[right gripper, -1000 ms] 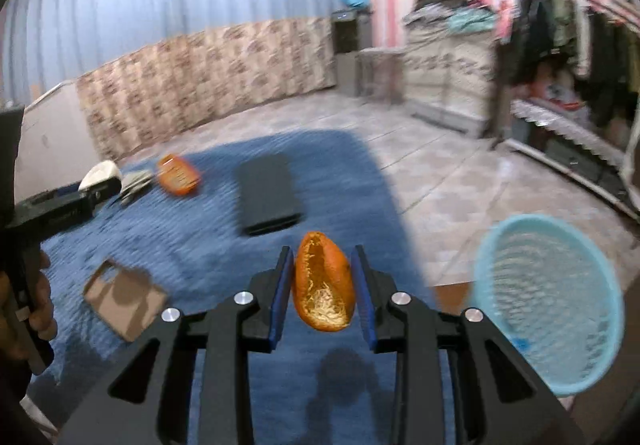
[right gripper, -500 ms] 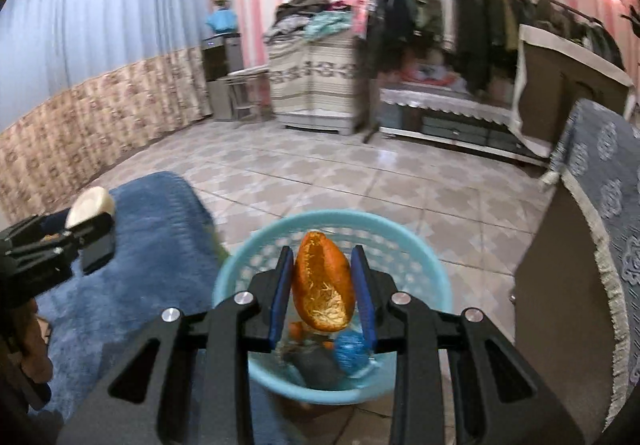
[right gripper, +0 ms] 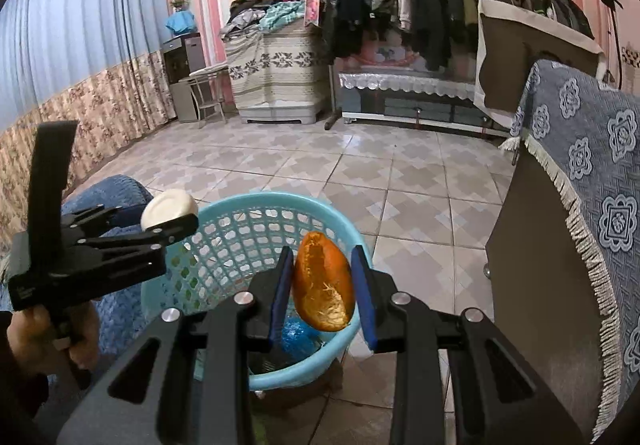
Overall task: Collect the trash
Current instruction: 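Open the left gripper to drop the lid while the right gripper drops the orange, then pull both open grippers back over the rug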
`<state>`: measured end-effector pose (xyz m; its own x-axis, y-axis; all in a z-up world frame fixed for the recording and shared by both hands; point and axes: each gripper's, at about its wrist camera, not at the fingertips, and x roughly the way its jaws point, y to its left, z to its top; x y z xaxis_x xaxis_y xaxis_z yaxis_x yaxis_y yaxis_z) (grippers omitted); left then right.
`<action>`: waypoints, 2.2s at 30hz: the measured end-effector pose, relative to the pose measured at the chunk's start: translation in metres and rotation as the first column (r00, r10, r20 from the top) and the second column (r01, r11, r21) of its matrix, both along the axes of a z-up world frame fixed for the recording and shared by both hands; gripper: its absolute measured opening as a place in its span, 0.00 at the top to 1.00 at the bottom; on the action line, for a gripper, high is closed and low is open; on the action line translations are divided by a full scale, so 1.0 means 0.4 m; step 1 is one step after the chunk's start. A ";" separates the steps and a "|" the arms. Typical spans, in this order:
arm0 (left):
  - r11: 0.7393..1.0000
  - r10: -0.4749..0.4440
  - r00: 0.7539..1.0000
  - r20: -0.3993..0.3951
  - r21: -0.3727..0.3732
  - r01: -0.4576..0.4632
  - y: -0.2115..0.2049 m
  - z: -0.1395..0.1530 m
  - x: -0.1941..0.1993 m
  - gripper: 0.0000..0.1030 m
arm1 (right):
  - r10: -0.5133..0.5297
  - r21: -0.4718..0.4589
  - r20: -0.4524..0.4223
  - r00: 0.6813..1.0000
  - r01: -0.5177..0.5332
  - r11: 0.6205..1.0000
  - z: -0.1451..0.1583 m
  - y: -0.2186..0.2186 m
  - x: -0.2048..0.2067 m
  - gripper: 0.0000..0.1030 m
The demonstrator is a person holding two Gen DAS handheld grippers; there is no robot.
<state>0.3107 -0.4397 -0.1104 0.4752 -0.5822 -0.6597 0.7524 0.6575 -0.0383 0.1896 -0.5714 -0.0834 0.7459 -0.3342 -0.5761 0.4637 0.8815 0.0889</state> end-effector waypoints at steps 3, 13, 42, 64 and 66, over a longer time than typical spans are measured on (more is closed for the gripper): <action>1.000 -0.009 1.000 0.005 0.012 0.009 -0.019 0.009 0.011 0.30 | -0.001 0.004 -0.001 1.000 0.001 1.000 -0.006 -0.008 0.007 0.71; 0.983 0.179 0.978 0.110 -0.062 -0.173 0.098 0.107 0.076 0.08 | 0.026 0.016 0.003 1.000 -0.026 1.000 -0.027 0.032 0.052 0.71; 0.872 0.486 0.867 0.107 -0.134 -0.472 0.619 0.191 0.061 0.05 | -0.002 -0.046 0.011 1.000 0.003 0.999 0.015 0.167 0.224 0.08; 0.605 0.796 0.598 0.095 -0.109 -0.788 1.232 0.166 -0.062 0.05 | 0.325 -0.099 0.033 0.945 -0.321 0.942 0.080 0.632 0.301 0.06; 0.580 0.815 0.573 0.090 -0.107 -0.808 1.272 0.159 -0.071 0.05 | 0.346 -0.103 0.025 0.938 -0.342 0.934 0.075 0.668 0.310 0.06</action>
<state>0.2822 0.0692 -0.0467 0.8346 0.0570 -0.5478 -0.0944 0.9947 -0.0404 0.3137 -0.3041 -0.0534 0.8479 -0.1050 -0.5196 0.1284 0.9917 0.0091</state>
